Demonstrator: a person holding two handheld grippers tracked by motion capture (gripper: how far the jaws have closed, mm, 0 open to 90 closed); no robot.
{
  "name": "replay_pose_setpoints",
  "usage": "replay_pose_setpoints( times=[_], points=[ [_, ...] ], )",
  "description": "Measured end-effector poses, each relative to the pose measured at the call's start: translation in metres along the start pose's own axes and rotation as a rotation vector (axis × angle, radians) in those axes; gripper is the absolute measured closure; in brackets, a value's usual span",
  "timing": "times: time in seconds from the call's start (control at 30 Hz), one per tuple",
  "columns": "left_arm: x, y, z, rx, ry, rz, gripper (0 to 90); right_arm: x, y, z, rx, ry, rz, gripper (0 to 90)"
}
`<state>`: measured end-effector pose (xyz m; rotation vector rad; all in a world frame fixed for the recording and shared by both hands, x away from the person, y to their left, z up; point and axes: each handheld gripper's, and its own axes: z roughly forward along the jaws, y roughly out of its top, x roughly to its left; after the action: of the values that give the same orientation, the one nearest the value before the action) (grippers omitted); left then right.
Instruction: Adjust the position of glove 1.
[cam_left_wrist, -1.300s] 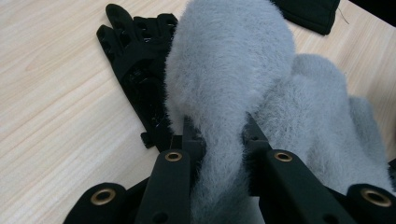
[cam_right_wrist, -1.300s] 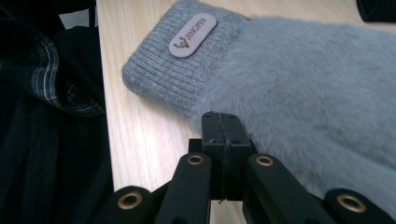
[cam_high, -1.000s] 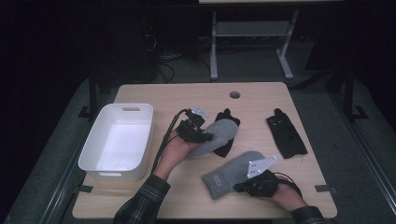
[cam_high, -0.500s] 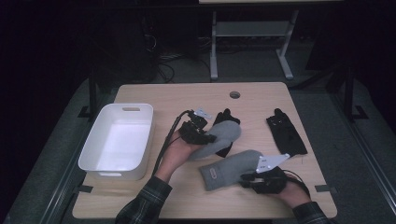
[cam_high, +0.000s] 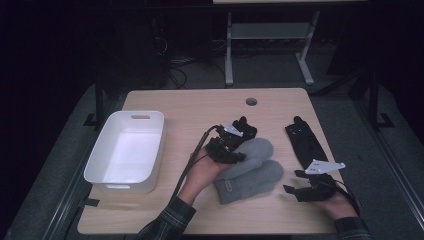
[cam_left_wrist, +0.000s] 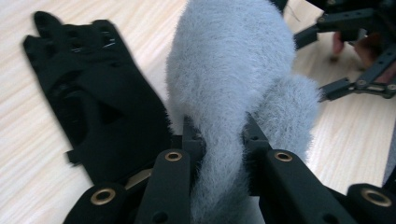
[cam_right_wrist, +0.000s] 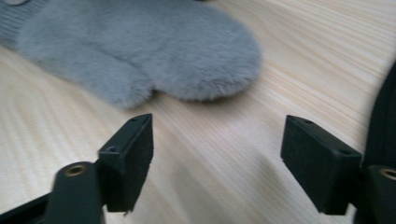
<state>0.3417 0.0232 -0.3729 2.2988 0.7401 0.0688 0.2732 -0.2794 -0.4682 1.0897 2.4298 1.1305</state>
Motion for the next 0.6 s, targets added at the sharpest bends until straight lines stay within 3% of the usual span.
replay_pose_setpoints(
  times=[0.2, 0.33, 0.6],
  points=[
    [-0.015, 0.004, 0.018, 0.030, -0.016, 0.007, 76.7, -0.003, -0.003, 0.005, 0.013, -0.004, 0.004, 19.3],
    [-0.023, 0.004, 0.029, 0.068, 0.008, 0.013, 76.7, -0.003, -0.004, 0.006, 0.012, -0.004, 0.007, 18.5],
    [-0.030, 0.001, 0.042, 0.099, 0.003, 0.007, 76.6, -0.003, -0.005, 0.009, 0.041, -0.005, -0.015, 18.1]
  ],
)
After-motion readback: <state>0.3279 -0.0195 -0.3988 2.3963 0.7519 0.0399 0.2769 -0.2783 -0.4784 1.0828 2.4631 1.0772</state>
